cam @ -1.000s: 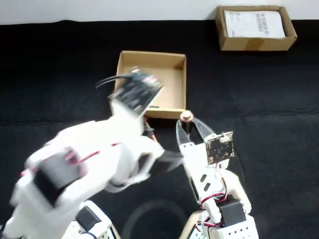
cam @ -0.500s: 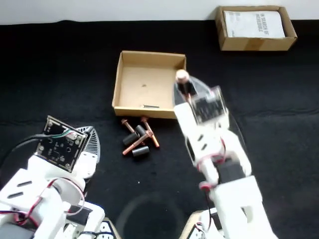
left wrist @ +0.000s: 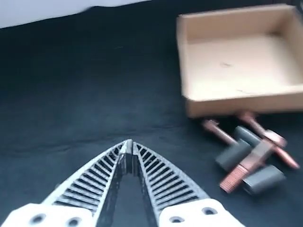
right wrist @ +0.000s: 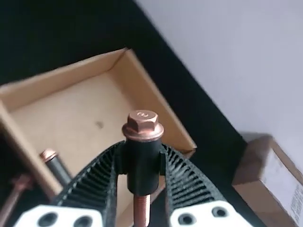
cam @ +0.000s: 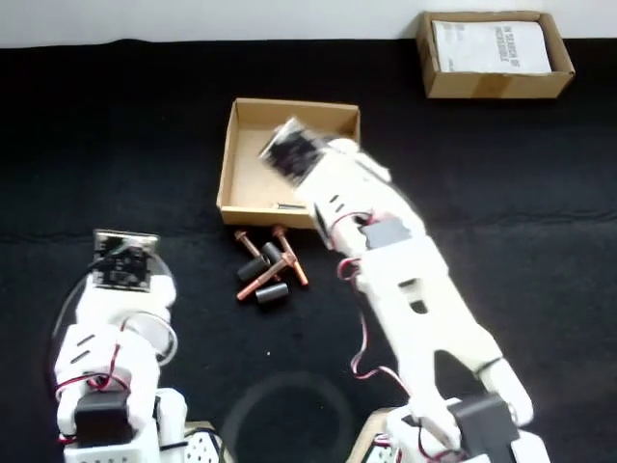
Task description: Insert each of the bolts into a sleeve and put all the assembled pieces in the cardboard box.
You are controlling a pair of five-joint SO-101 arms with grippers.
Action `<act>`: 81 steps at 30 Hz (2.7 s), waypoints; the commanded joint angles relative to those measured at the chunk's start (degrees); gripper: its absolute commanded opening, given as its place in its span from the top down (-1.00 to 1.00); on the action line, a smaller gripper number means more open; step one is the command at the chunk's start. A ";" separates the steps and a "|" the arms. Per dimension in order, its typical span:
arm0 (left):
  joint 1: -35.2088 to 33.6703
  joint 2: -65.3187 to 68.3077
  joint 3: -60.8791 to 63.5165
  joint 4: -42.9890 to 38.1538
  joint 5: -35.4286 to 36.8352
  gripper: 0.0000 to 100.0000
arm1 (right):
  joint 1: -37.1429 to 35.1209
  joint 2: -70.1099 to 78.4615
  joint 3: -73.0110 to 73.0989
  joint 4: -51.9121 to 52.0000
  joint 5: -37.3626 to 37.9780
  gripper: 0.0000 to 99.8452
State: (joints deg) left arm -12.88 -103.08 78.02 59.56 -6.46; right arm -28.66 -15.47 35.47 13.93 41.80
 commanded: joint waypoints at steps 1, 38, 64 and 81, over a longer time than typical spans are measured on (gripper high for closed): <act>-6.20 0.22 4.44 -5.63 -0.09 0.95 | -2.68 2.95 -1.45 -1.36 6.51 0.98; -13.93 -0.92 19.03 -9.32 11.34 0.95 | -3.03 15.78 -8.22 5.93 16.53 0.55; -14.29 -0.84 19.03 -8.97 10.99 0.95 | -23.60 -1.80 -17.45 70.29 -9.76 0.55; -14.37 -0.92 19.03 -8.97 10.99 0.95 | -18.59 23.60 -31.78 65.10 7.56 0.55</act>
State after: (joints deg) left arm -26.68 -103.60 96.13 50.42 4.44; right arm -49.23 5.80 6.37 80.84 47.78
